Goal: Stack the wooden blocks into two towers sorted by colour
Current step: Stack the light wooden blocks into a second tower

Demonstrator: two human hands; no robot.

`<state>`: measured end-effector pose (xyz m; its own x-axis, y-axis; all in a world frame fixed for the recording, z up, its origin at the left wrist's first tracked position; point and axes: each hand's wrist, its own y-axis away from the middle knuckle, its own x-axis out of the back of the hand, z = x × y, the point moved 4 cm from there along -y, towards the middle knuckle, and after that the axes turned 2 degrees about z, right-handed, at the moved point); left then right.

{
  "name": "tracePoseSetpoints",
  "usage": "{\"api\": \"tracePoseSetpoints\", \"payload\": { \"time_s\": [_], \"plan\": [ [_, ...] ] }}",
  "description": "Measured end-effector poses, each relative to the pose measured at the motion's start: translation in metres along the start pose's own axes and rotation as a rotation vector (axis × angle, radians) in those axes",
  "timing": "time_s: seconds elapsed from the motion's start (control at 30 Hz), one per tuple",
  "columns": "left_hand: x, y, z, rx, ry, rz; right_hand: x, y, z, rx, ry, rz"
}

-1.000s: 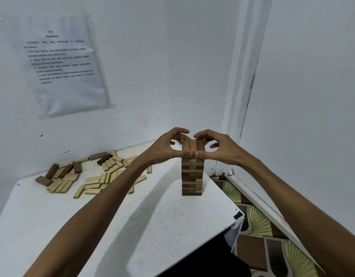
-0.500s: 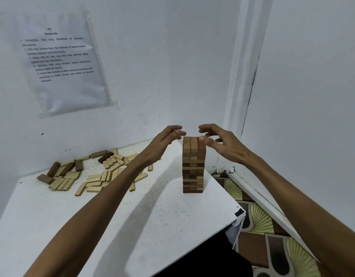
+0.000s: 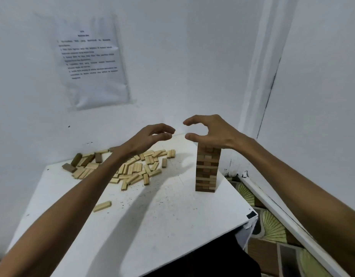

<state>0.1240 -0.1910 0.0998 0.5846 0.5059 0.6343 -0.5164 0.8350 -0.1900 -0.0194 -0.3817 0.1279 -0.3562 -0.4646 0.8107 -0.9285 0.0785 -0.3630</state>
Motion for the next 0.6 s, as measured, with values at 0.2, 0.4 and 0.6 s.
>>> {"api": "tracePoseSetpoints", "payload": {
  "time_s": [0.2,0.4,0.6],
  "plan": [
    [0.028,0.030,-0.015,0.071,-0.117,0.046,-0.030,-0.024,-0.034,0.069,0.094,-0.103],
    [0.055,0.070,-0.033,0.156,-0.225,0.119,-0.069,-0.045,-0.058,0.119,0.130,-0.197],
    [0.080,0.122,-0.057,0.302,-0.346,0.185,-0.118,-0.071,-0.081,0.144,0.096,-0.252]
  ]
}}
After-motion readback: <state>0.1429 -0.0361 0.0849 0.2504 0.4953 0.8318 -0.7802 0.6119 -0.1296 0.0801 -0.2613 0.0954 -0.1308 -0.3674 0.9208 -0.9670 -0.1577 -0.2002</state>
